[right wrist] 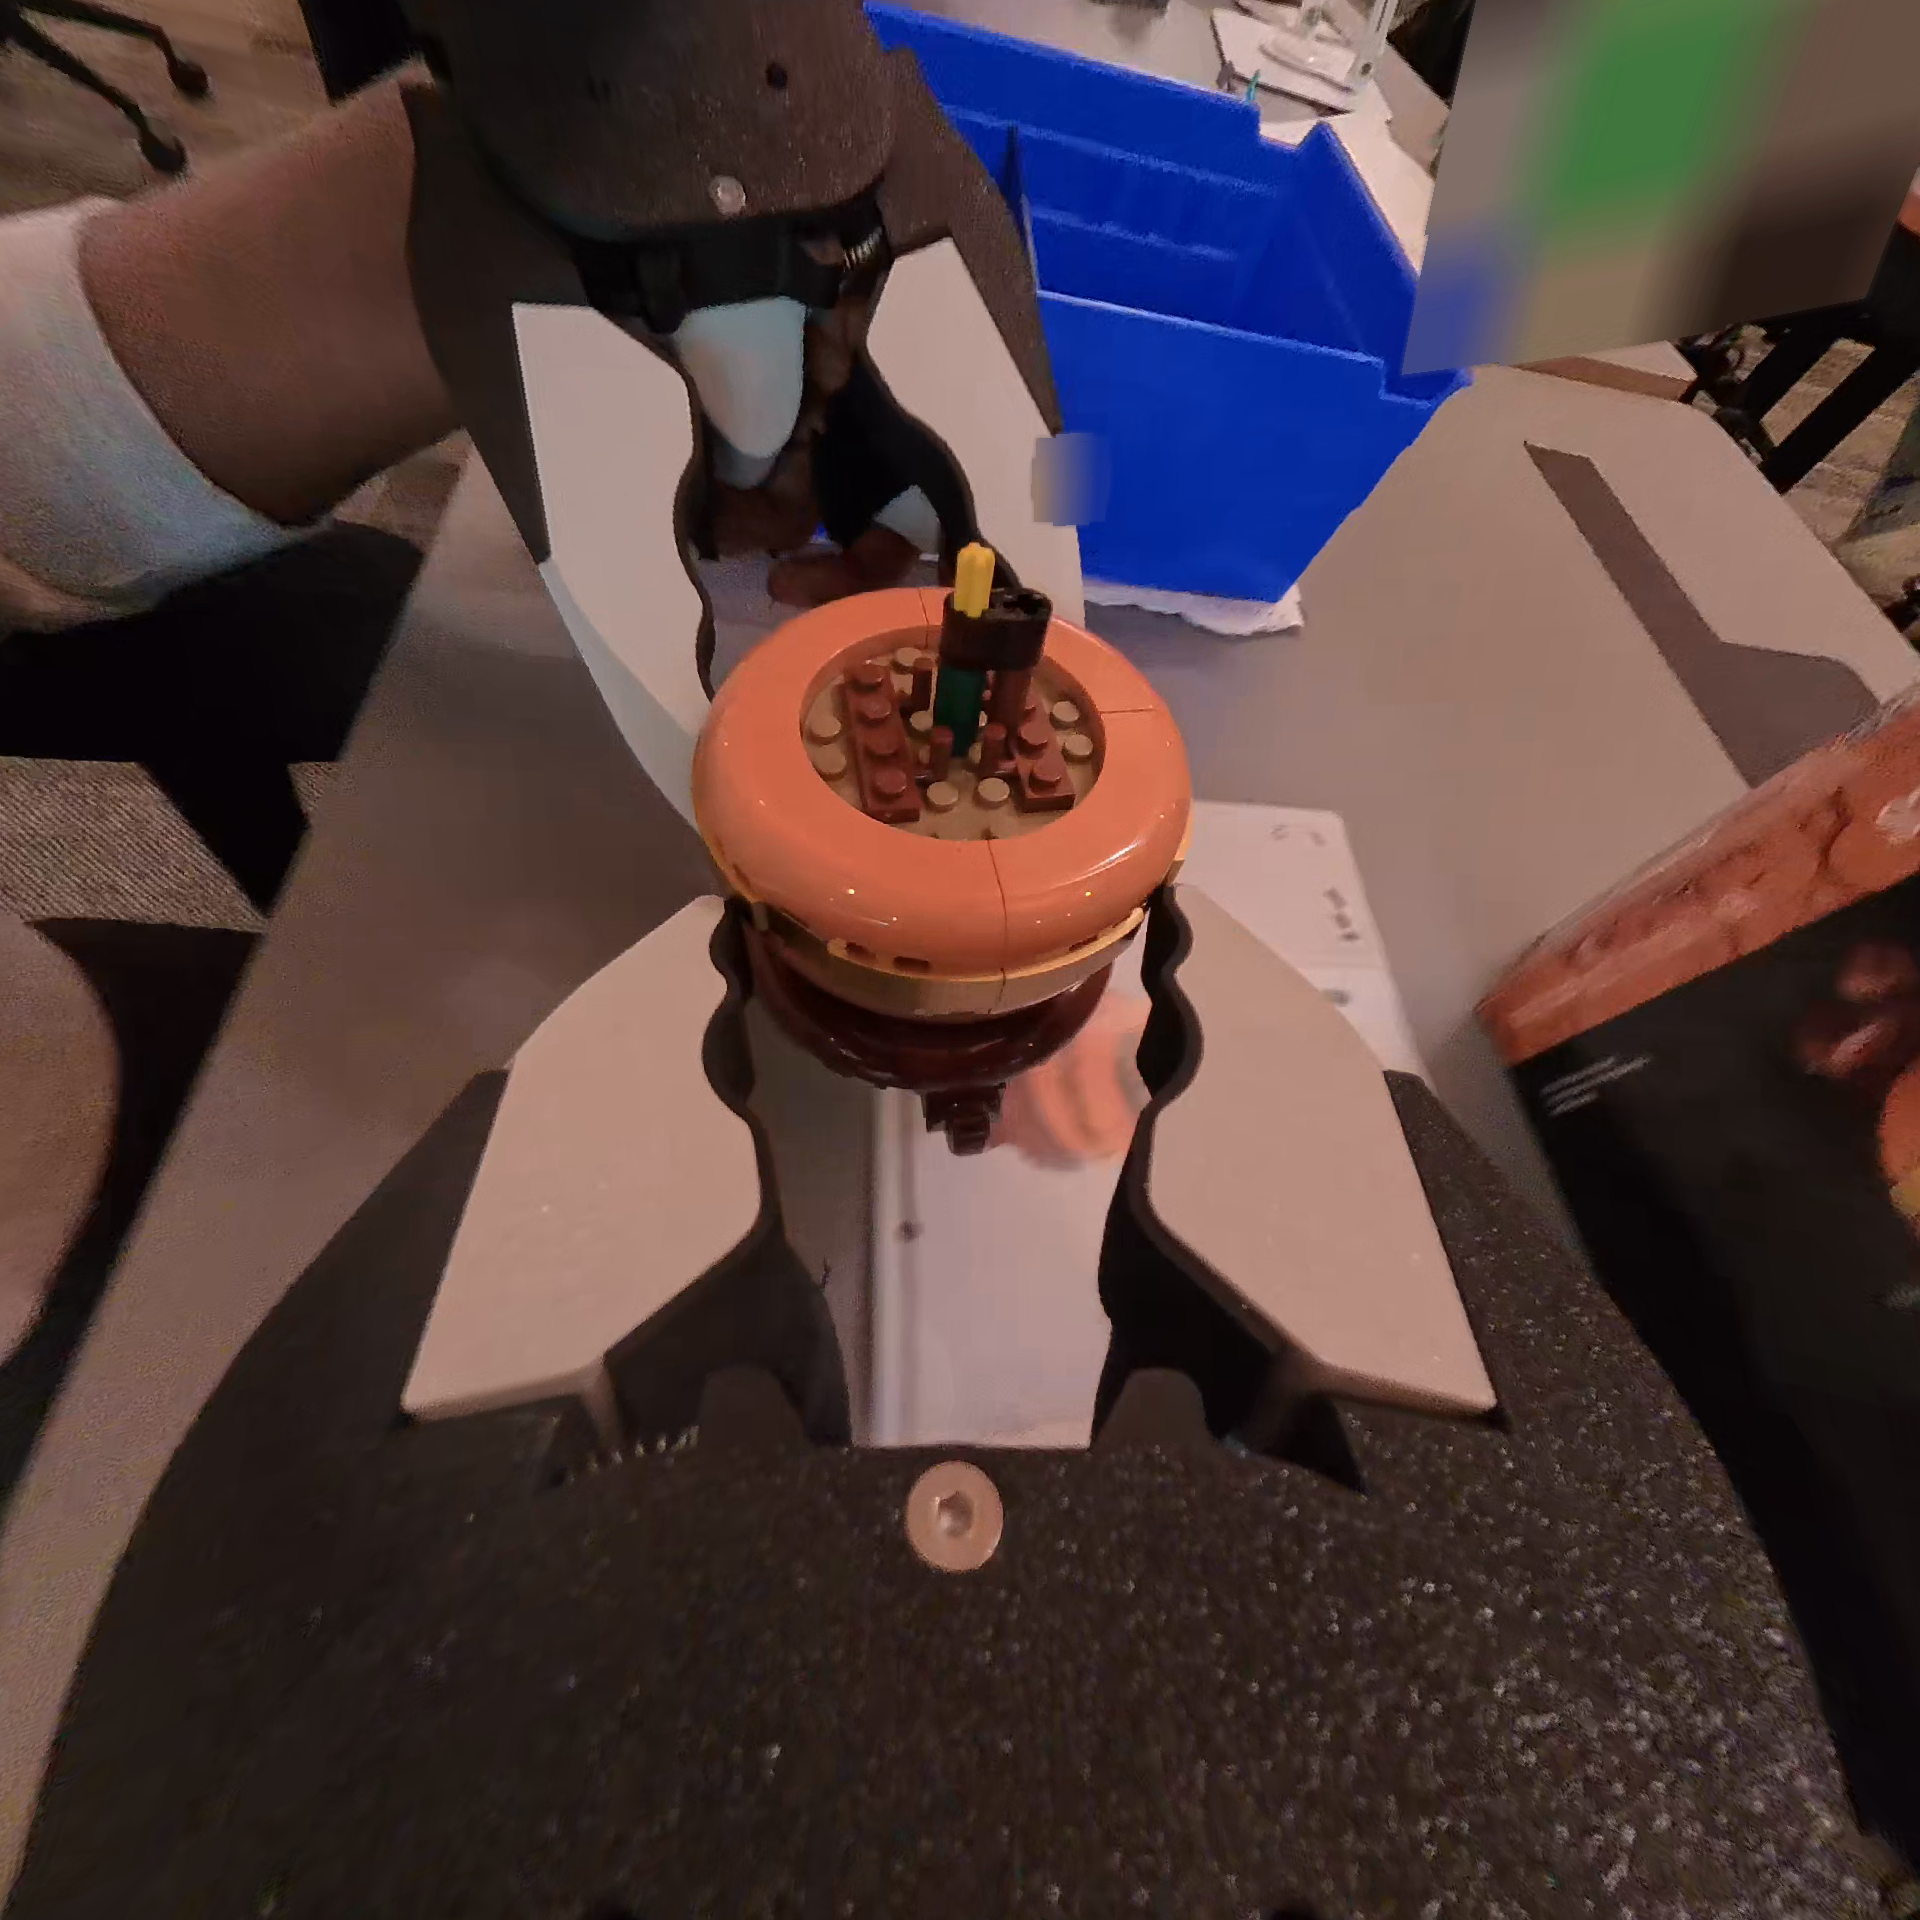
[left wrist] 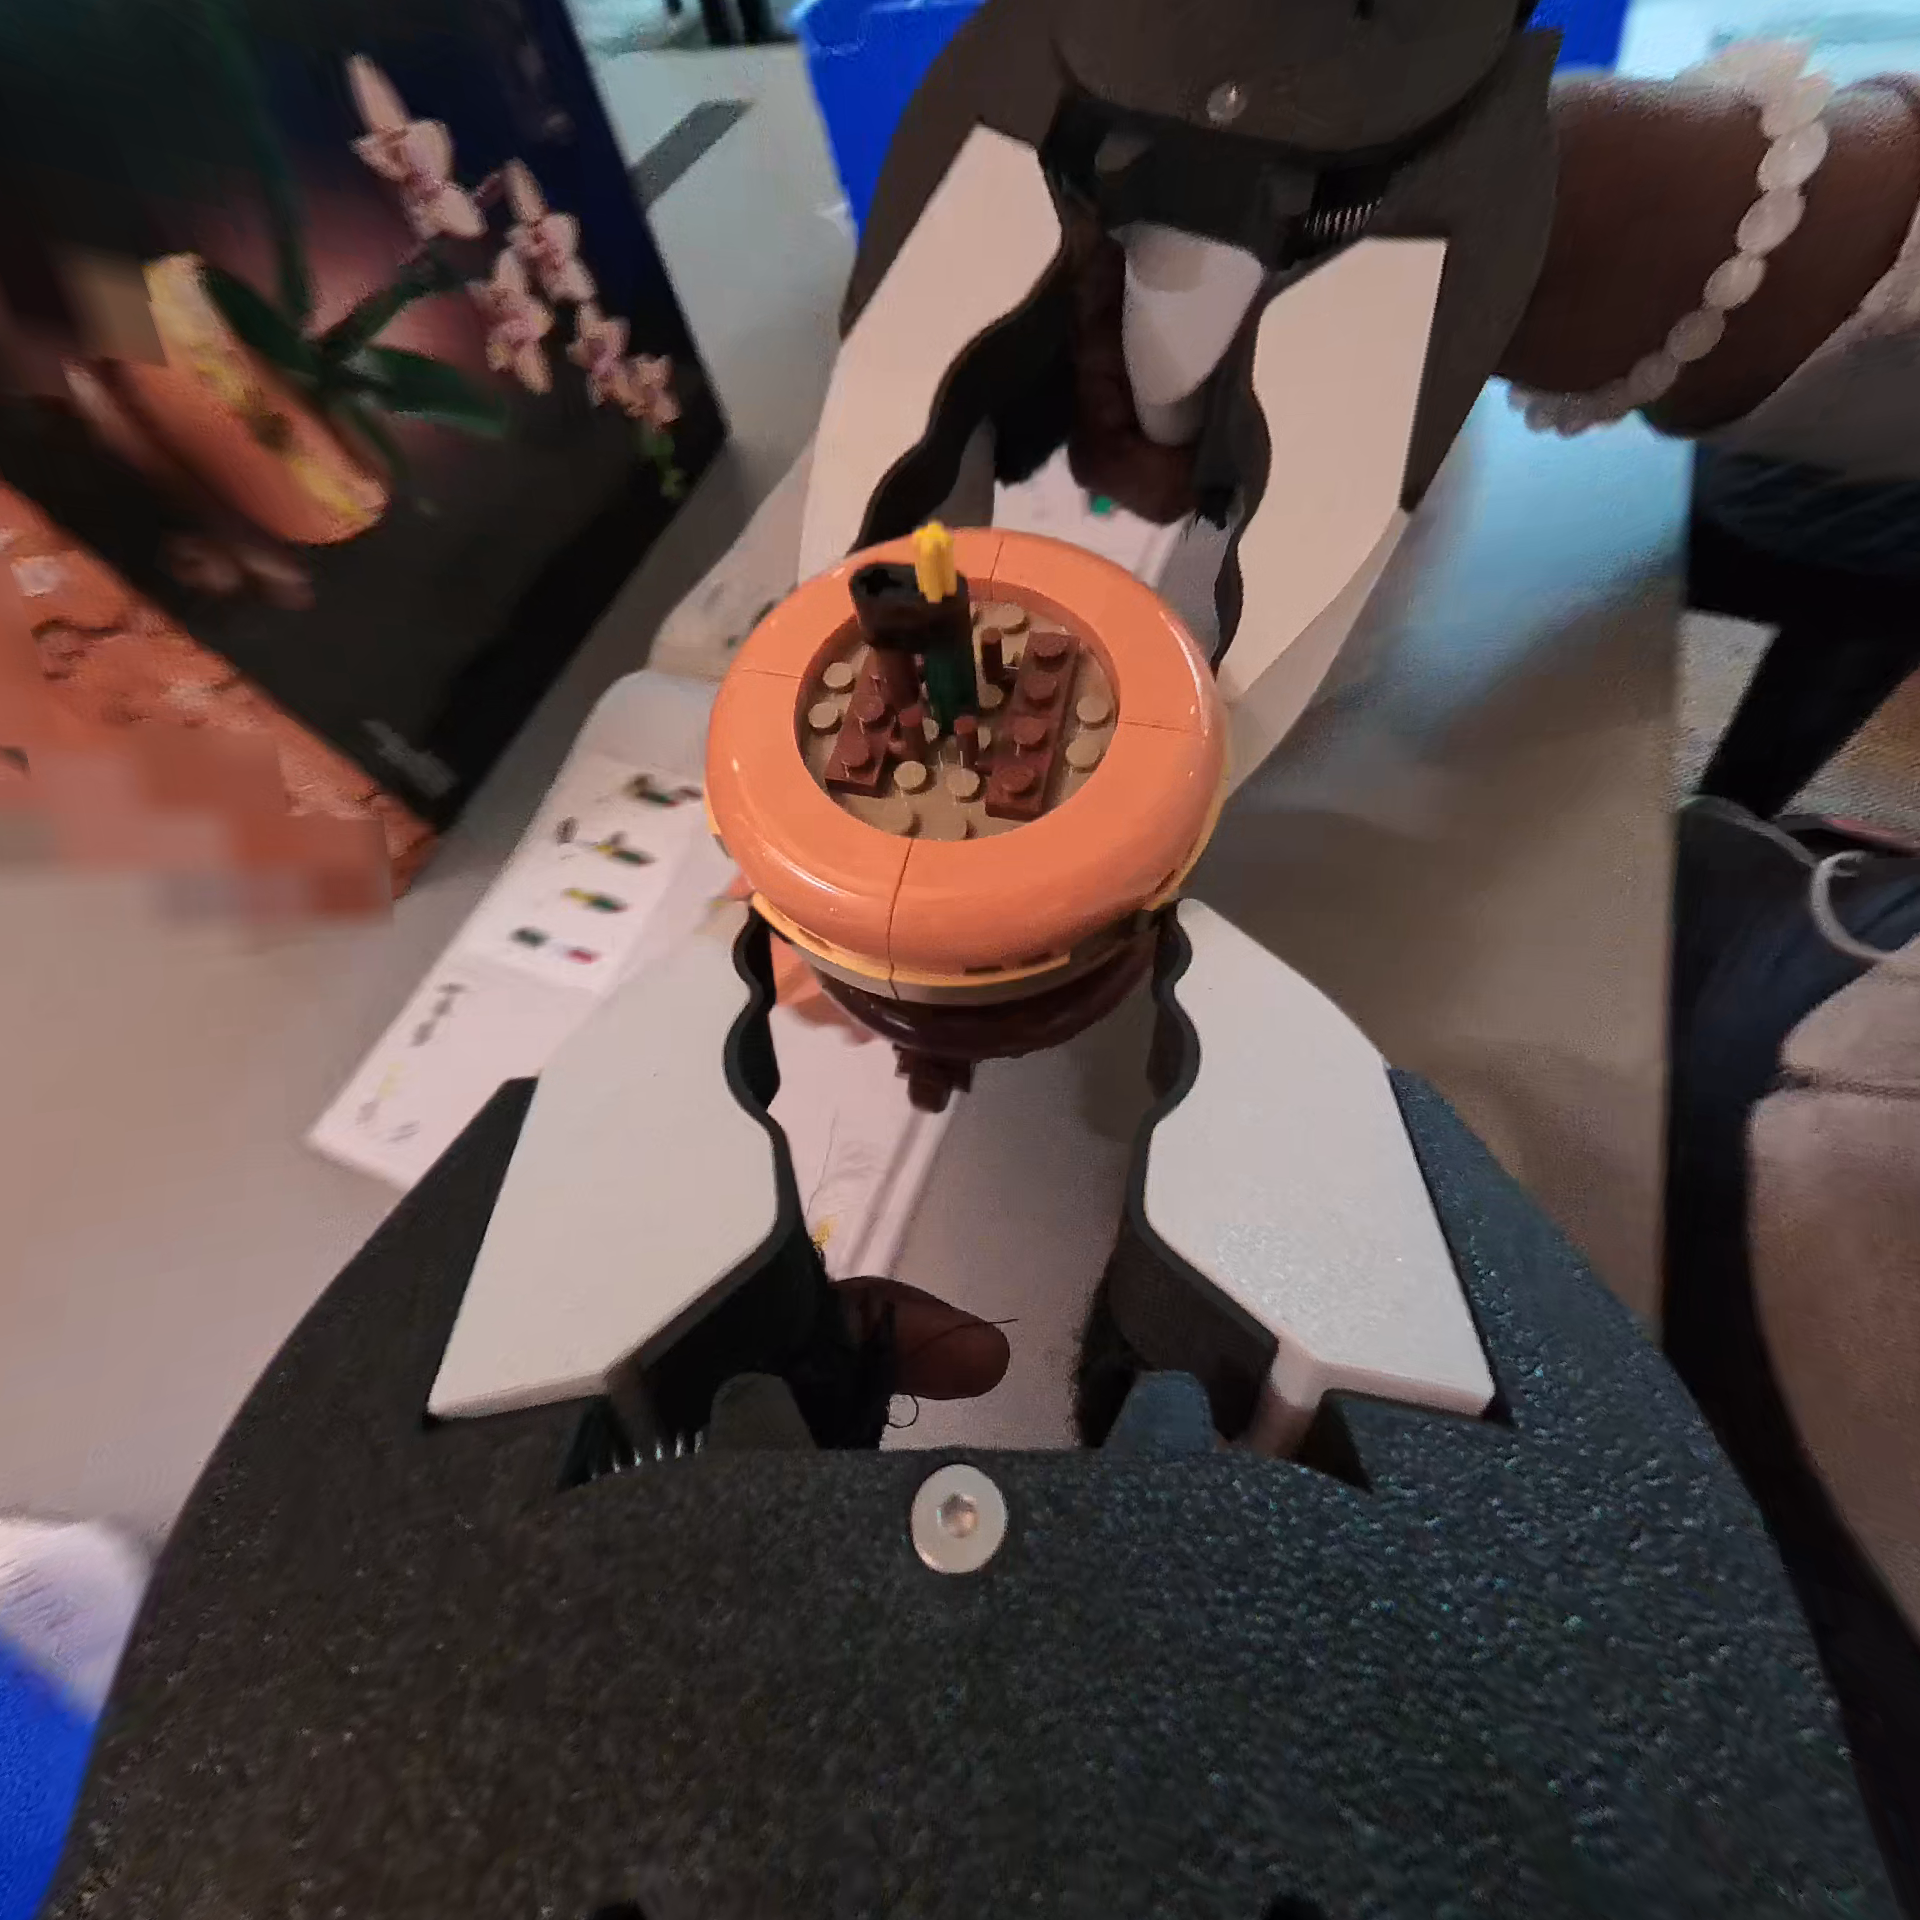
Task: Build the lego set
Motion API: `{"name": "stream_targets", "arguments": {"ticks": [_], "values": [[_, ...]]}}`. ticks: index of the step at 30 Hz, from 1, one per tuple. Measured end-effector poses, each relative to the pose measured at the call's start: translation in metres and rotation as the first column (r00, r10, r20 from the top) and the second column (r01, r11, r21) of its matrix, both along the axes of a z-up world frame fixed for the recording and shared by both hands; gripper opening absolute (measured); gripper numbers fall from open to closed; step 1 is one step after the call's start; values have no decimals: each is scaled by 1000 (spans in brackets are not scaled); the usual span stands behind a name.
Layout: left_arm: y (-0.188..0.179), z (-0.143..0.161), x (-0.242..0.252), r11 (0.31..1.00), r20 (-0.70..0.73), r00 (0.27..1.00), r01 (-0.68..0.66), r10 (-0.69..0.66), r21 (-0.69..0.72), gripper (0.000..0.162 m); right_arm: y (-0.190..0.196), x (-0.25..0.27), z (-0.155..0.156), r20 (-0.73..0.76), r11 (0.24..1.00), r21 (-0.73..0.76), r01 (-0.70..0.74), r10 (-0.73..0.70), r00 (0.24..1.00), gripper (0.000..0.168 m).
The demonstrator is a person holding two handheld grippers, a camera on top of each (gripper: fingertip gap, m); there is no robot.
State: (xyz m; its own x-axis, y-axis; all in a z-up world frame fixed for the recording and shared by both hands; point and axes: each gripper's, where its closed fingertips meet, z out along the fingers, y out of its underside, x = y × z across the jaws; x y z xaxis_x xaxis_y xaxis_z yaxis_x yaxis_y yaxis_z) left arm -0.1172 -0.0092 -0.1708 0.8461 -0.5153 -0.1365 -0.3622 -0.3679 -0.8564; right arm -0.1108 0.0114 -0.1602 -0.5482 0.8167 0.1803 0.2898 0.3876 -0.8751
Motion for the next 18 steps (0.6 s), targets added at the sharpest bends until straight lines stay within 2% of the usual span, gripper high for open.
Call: {"name": "stream_targets", "arguments": {"ticks": [6, 10, 18], "values": [[19, -7, -64, 994, -53, 995, -86, 82, -71, 69, 22, -62, -15, 41, 1000, 5, -29, 28, 999, 75], [25, -29, -82, 978, -102, 985, -152, 138, -145, 70, 28, -78, -34, 84, 1000, 14, -26, 25, 996, 76], [21, -42, -91, 967, -106, 985, -155, 136, -204, 70, 25, -86, -50, 124, 996, -63, 60, -52, 991, 78]]}}
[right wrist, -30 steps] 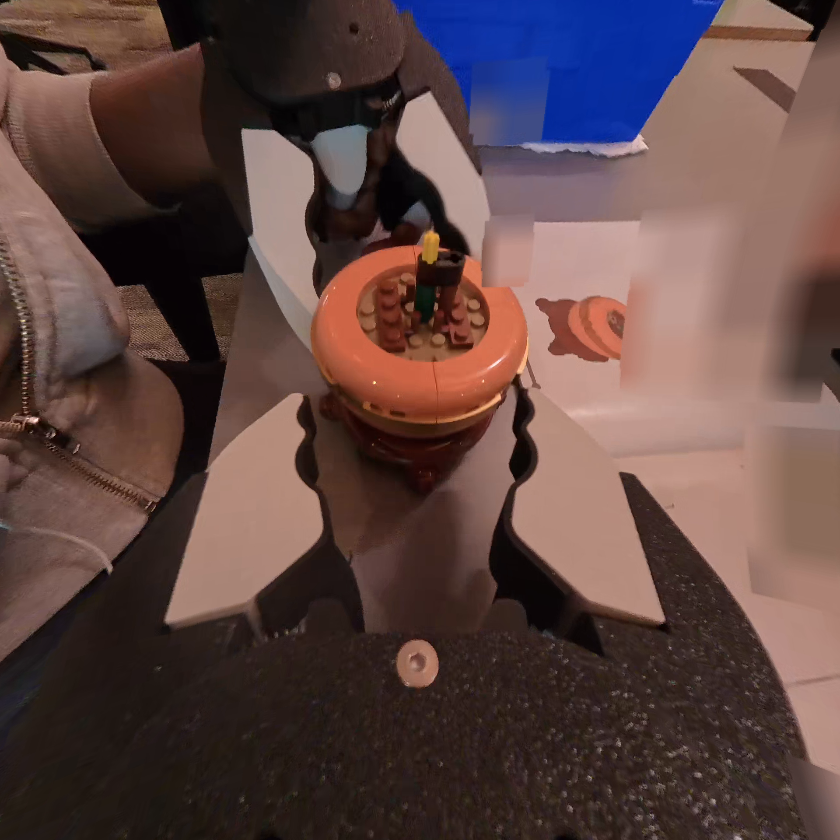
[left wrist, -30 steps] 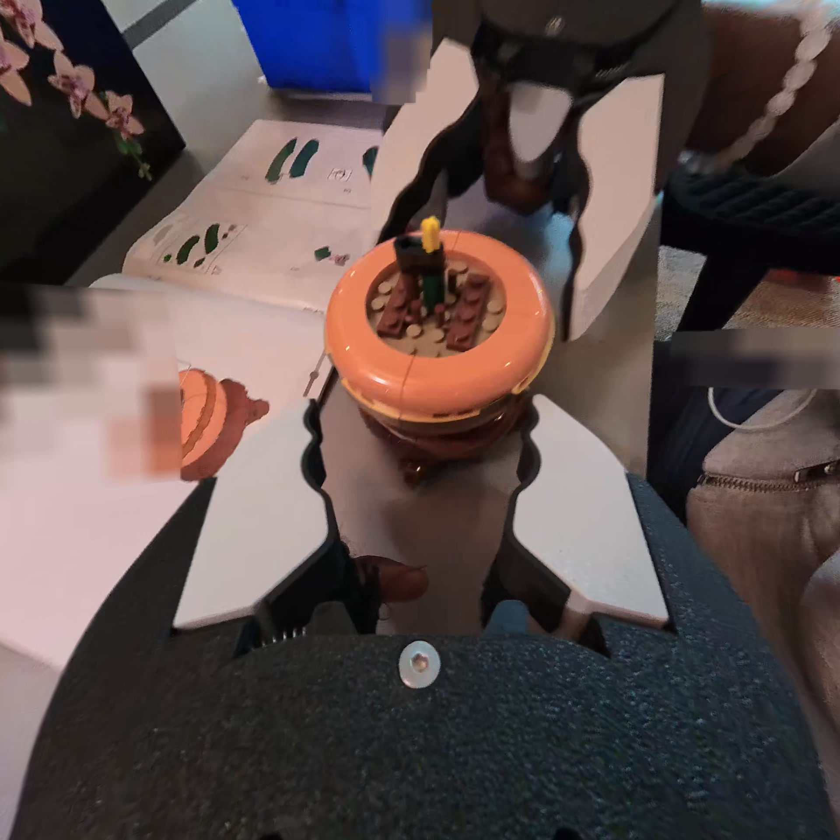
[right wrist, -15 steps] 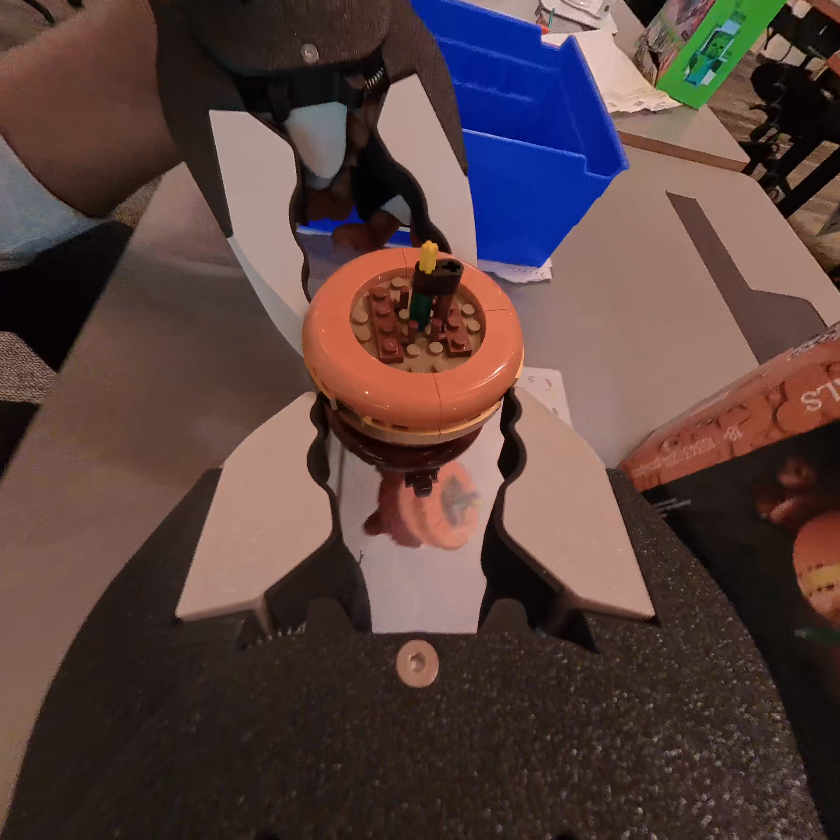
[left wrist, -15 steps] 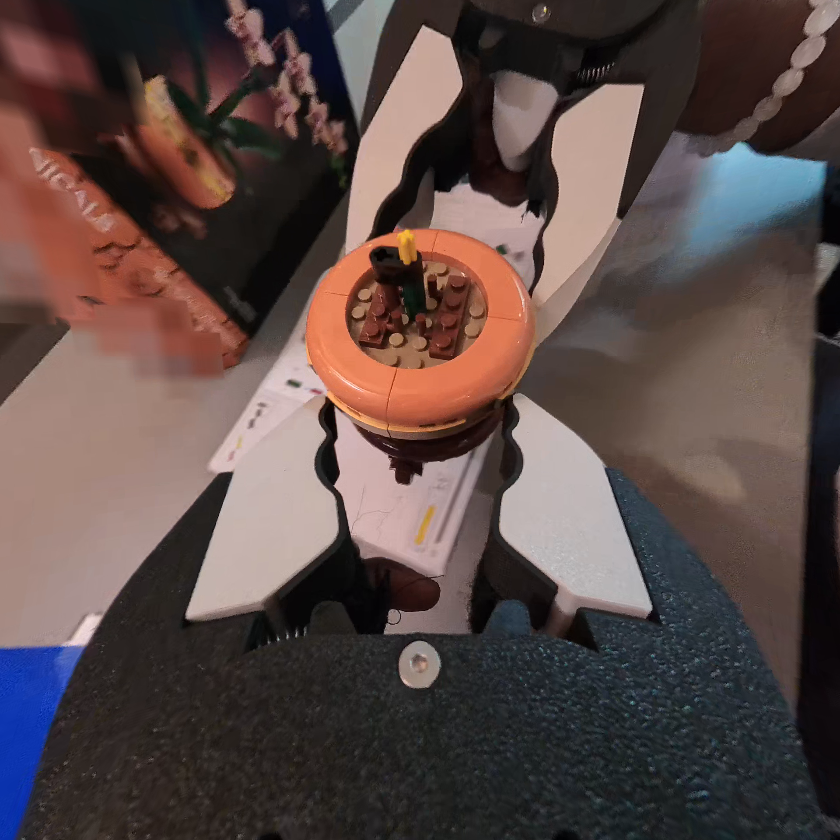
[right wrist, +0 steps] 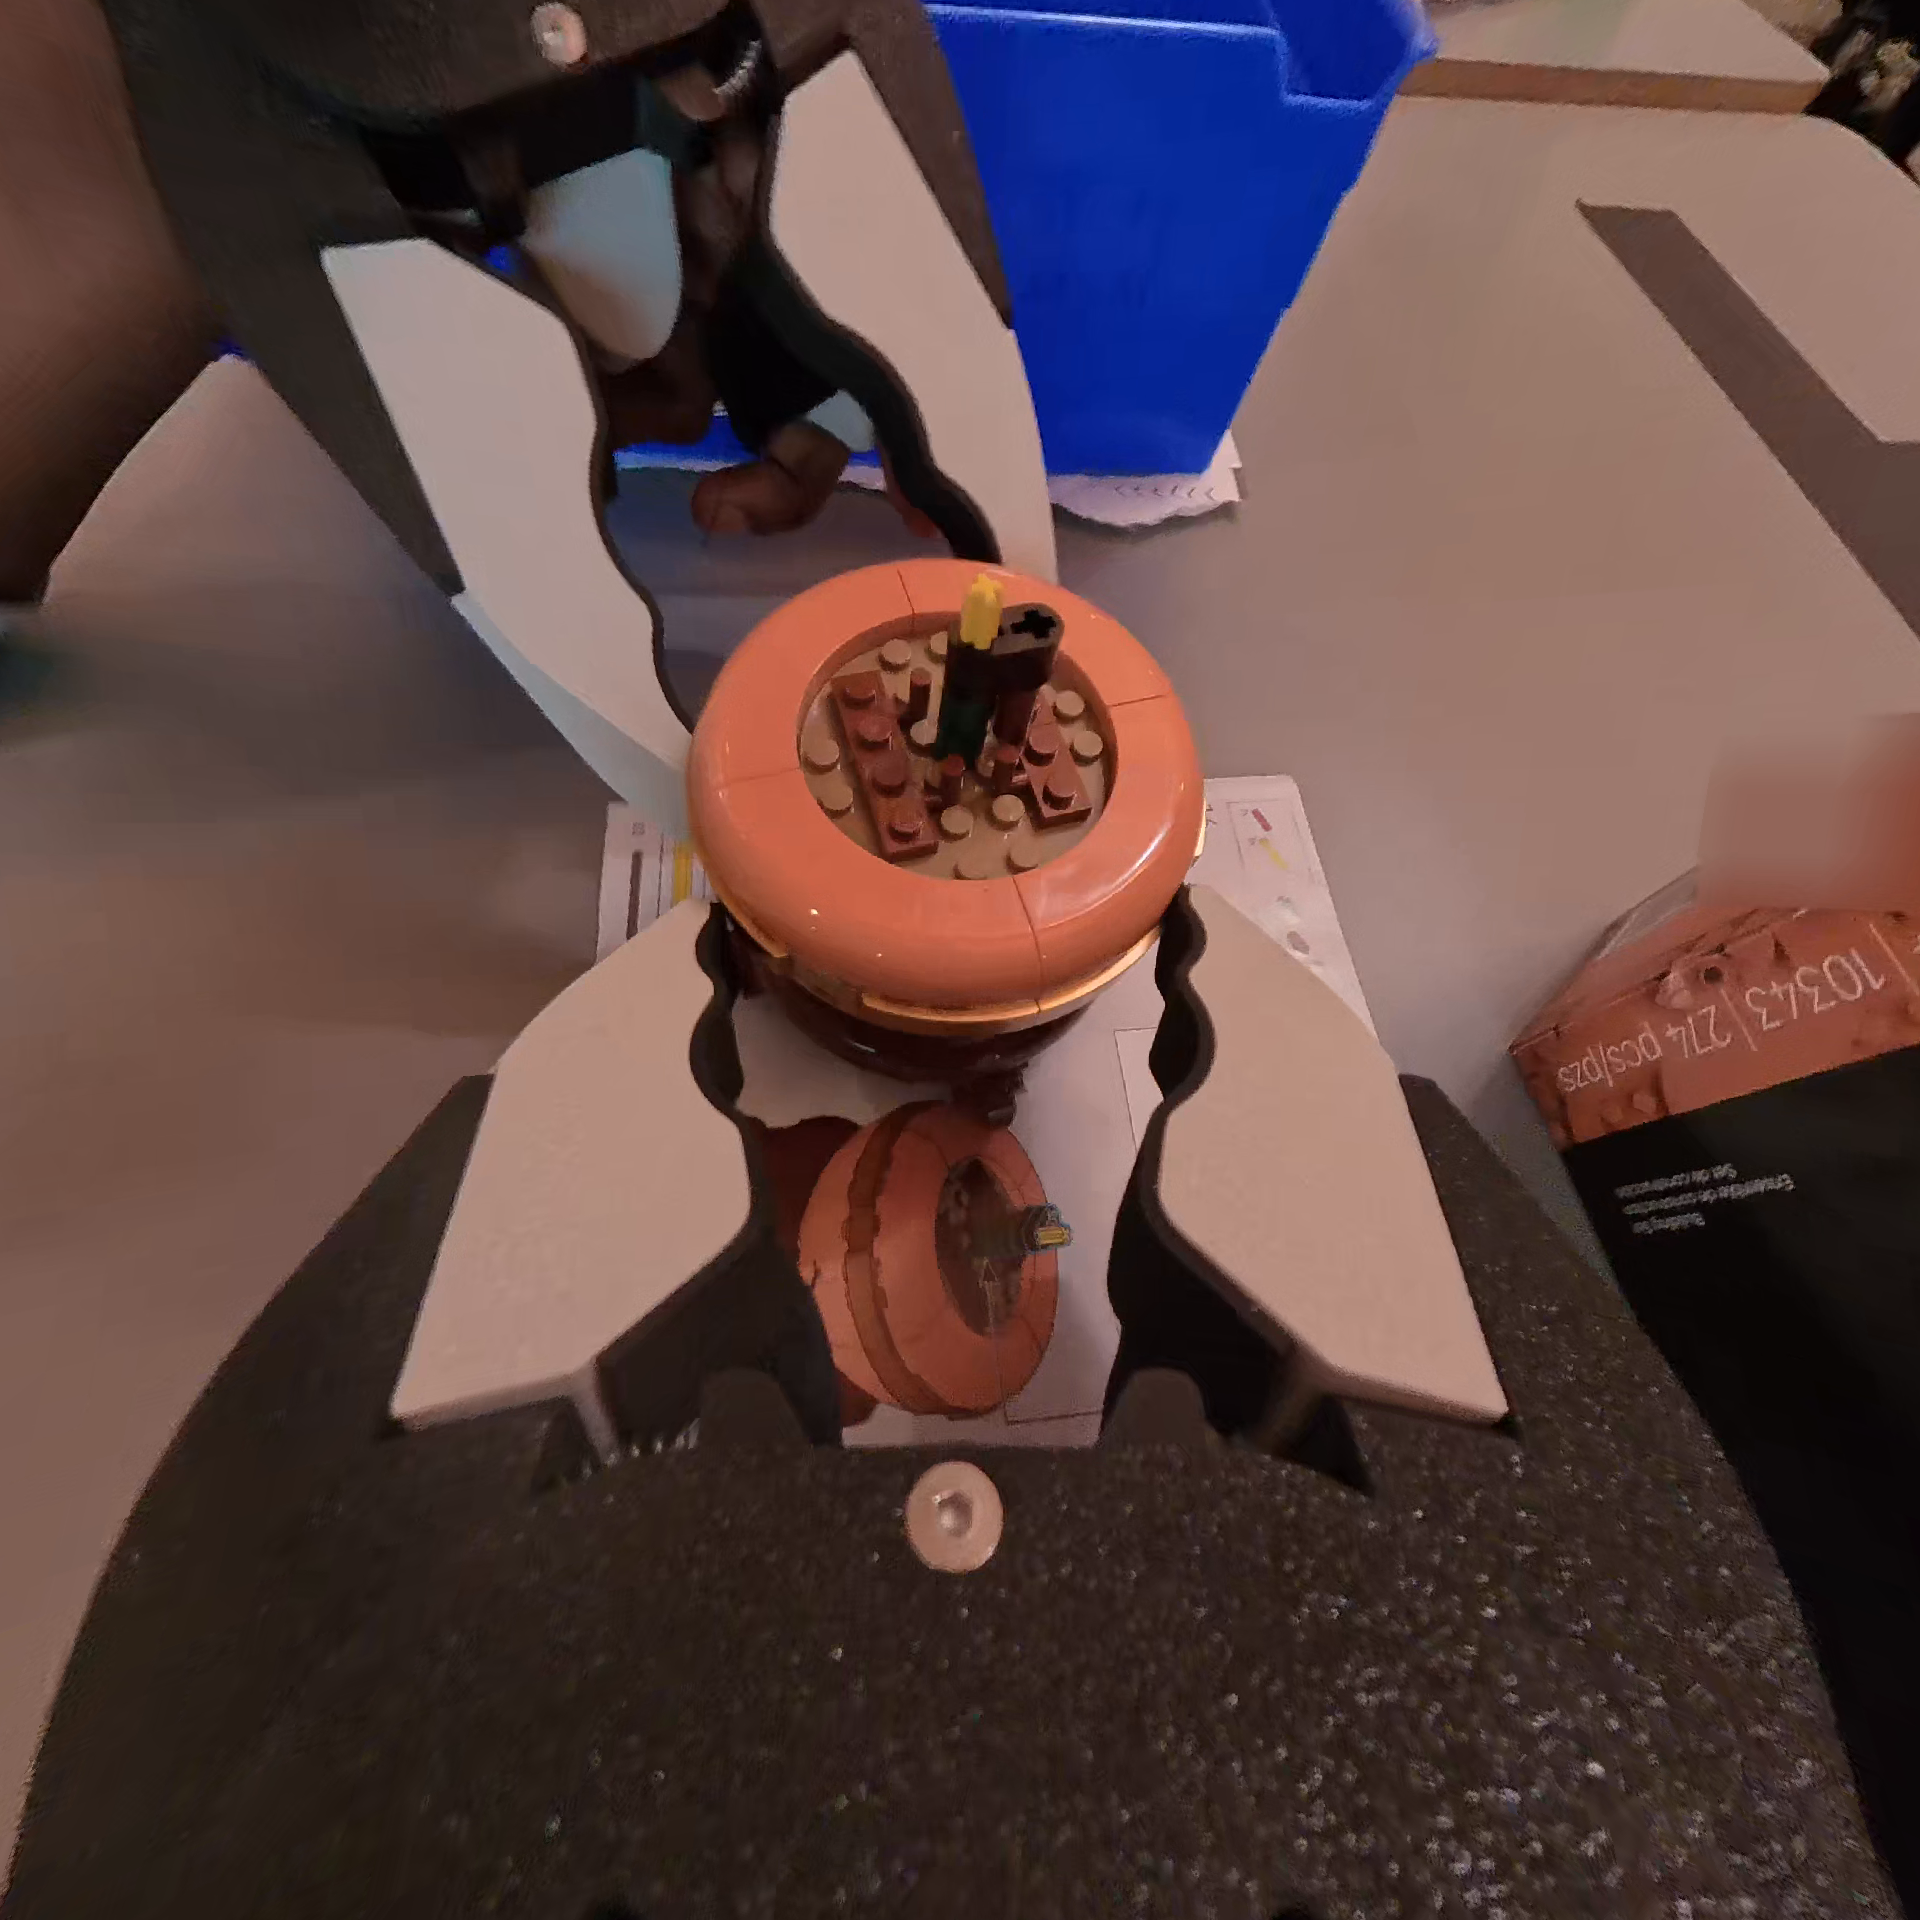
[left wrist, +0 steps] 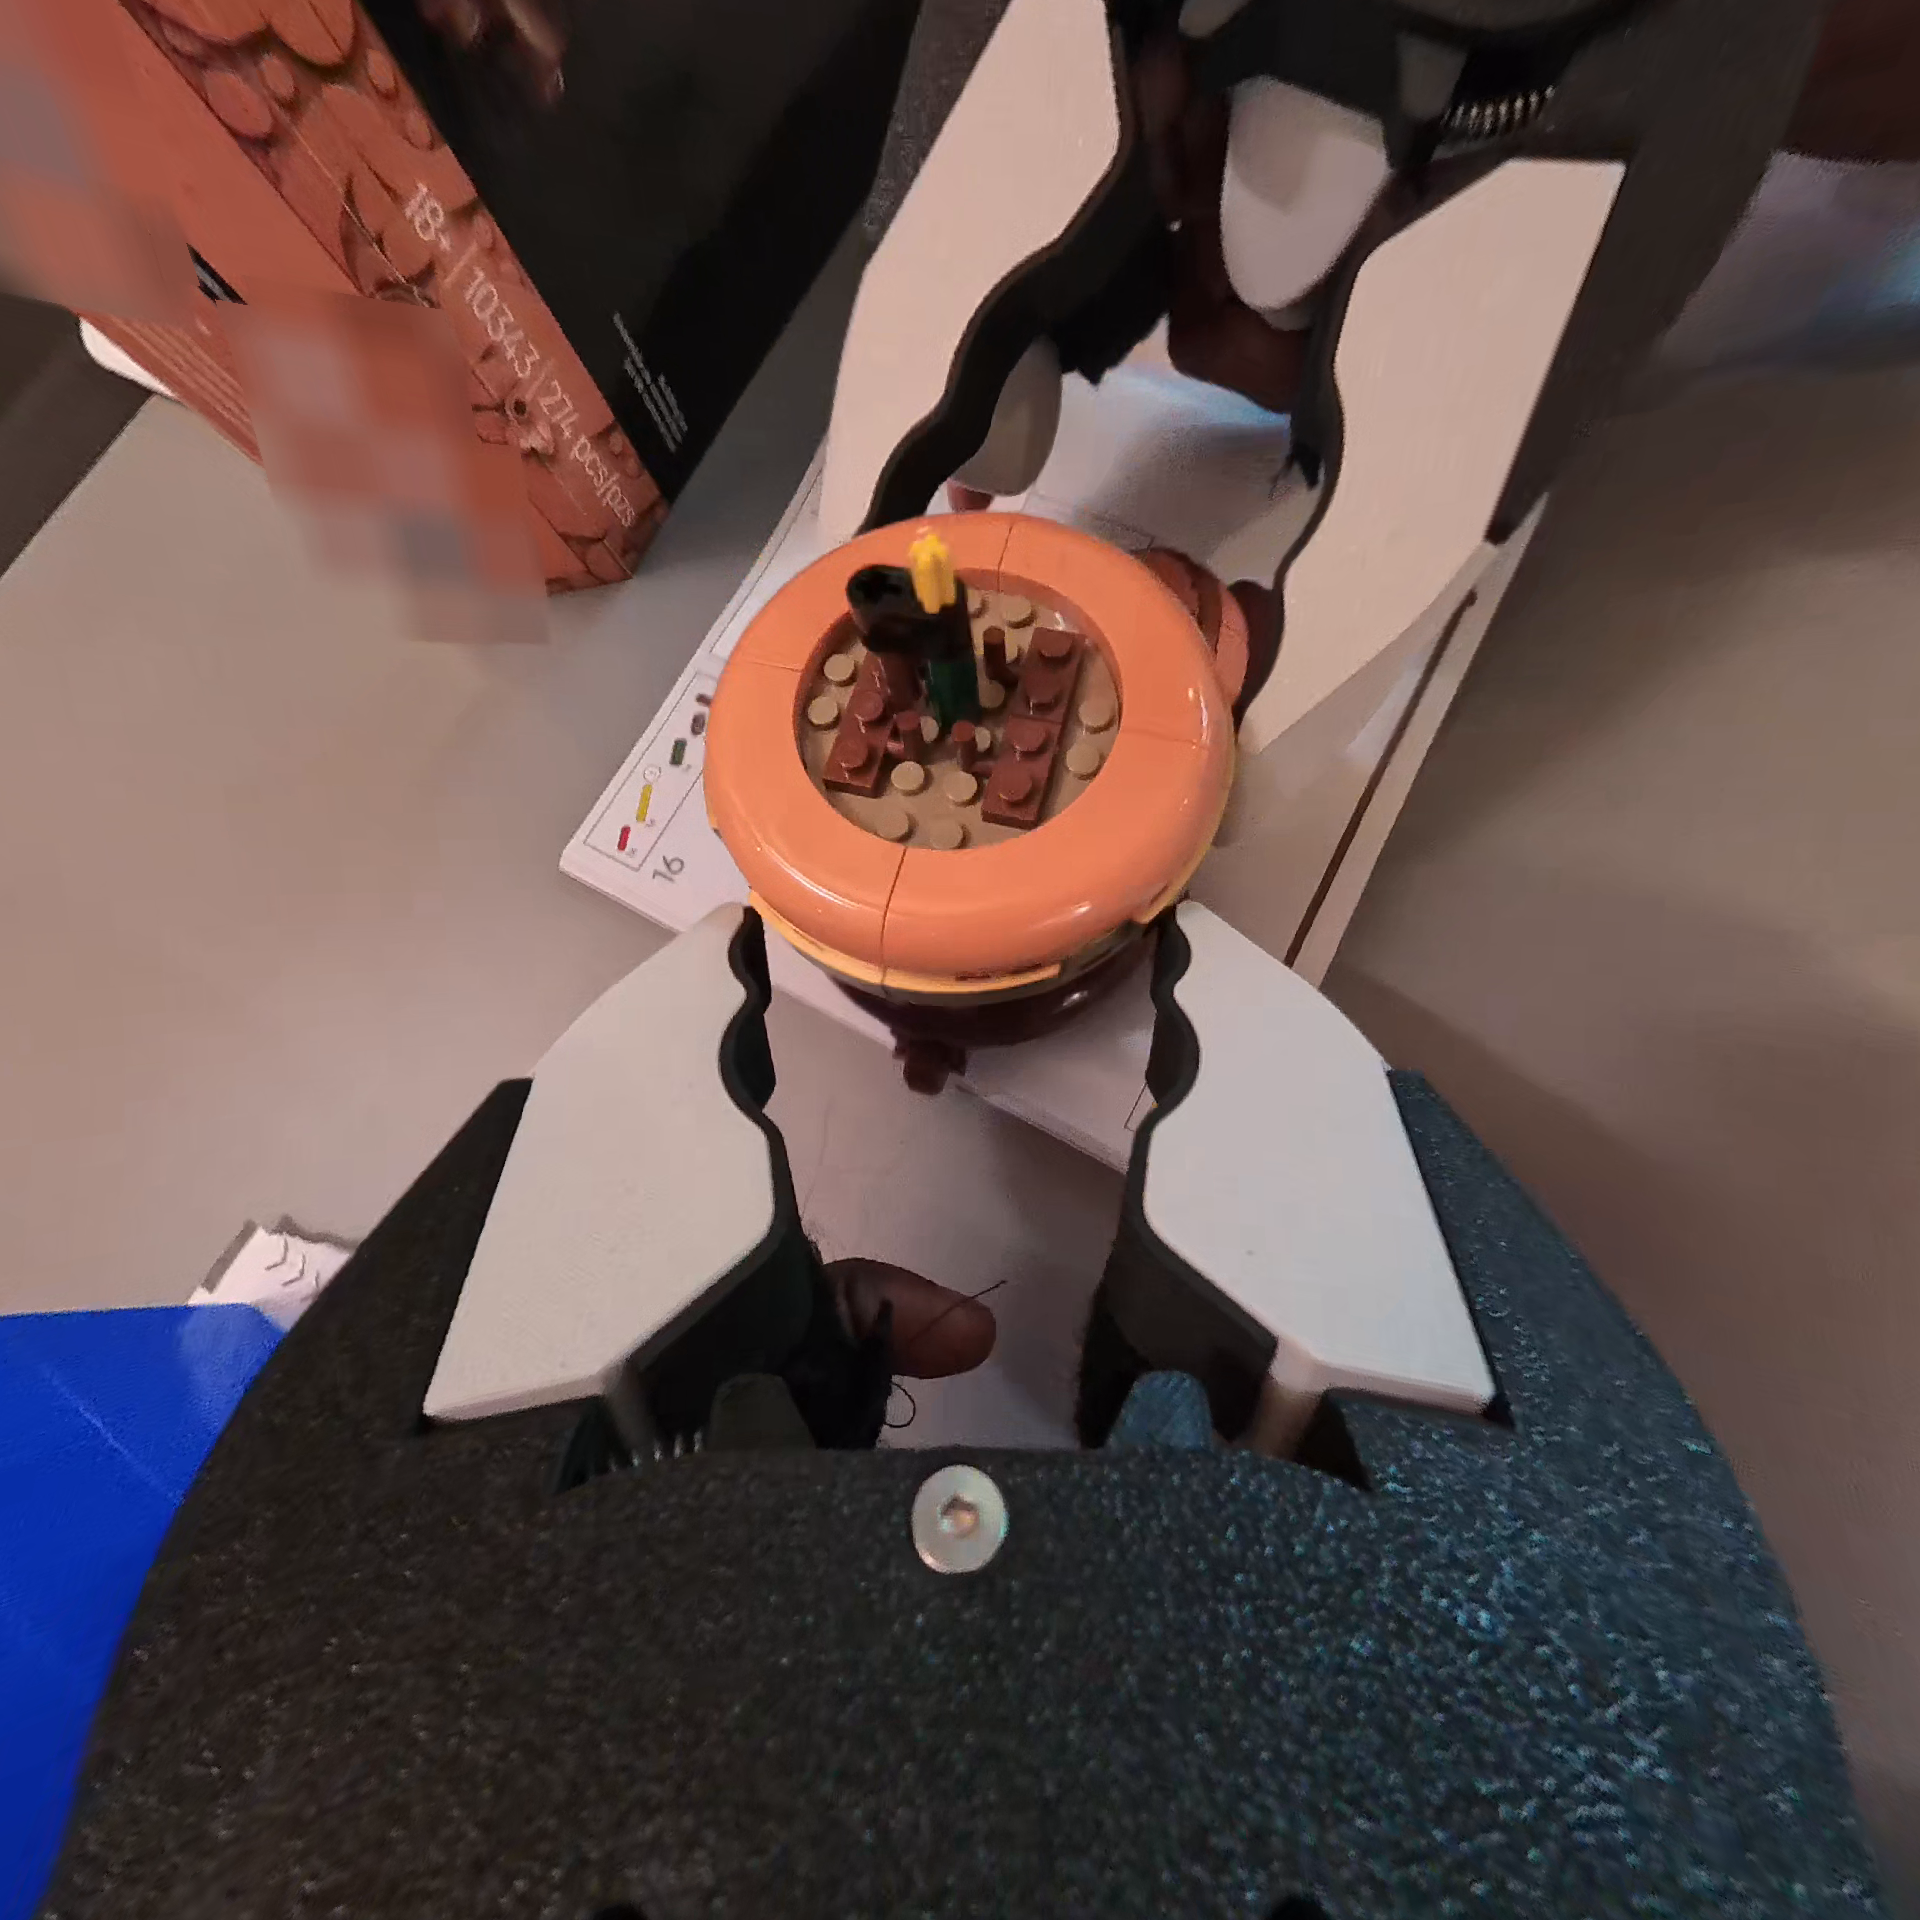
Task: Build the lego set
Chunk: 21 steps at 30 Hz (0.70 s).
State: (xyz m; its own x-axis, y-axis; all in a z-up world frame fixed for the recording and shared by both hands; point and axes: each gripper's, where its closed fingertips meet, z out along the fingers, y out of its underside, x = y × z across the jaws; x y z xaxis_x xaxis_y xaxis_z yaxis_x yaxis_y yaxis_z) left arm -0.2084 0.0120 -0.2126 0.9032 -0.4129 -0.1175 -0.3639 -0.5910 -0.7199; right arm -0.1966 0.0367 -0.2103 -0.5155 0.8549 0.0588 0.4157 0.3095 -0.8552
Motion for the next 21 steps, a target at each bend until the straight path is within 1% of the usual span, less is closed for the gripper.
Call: {"name": "stream_targets", "arguments": {"ticks": [3, 6, 7, 9, 12, 13, 15, 18, 20, 21], "values": [[-1, -1, -6, 1000, -5, 1000, -29, 29, -1, 69, 0, -2, 0, 11, 998, -10, 54, -54, 998, 79], [-2, -2, -11, 998, -14, 998, -63, 63, 7, 75, 1, -3, 0, 12, 997, 4, 82, -82, 997, 80], [-1, -1, -13, 997, -17, 997, -81, 82, 12, 76, 0, -1, 0, 25, 996, -1, 86, -86, 996, 85], [1, 4, -18, 986, -41, 986, -163, 165, 29, 78, 2, 7, 2, 41, 994, -6, 106, -105, 994, 91], [-7, 16, -20, 943, -39, 943, -330, 332, 53, 79, 12, 36, 17, 23, 979, 10, 202, -202, 979, 89], [-12, 19, -16, 929, -28, 929, -367, 369, 56, 80, 17, 47, 19, 21, 968, 35, 247, -247, 969, 90], [-21, 19, -3, 921, 1, 922, -388, 388, 49, 80, 25, 66, 19, 28, 940, 79, 332, -335, 942, 91], [-30, 13, 5, 905, -26, 905, -425, 425, 21, 83, 34, 86, 11, 56, 881, 139, 453, -464, 884, 91], [-30, 19, 12, 886, -19, 886, -462, 463, 39, 84, 37, 97, 3, 86, 838, 180, 515, -534, 841, 88], [-28, 22, 22, 887, -4, 888, -459, 459, 52, 83, 35, 100, -1, 105, 832, 176, 526, -547, 830, 84]]}}
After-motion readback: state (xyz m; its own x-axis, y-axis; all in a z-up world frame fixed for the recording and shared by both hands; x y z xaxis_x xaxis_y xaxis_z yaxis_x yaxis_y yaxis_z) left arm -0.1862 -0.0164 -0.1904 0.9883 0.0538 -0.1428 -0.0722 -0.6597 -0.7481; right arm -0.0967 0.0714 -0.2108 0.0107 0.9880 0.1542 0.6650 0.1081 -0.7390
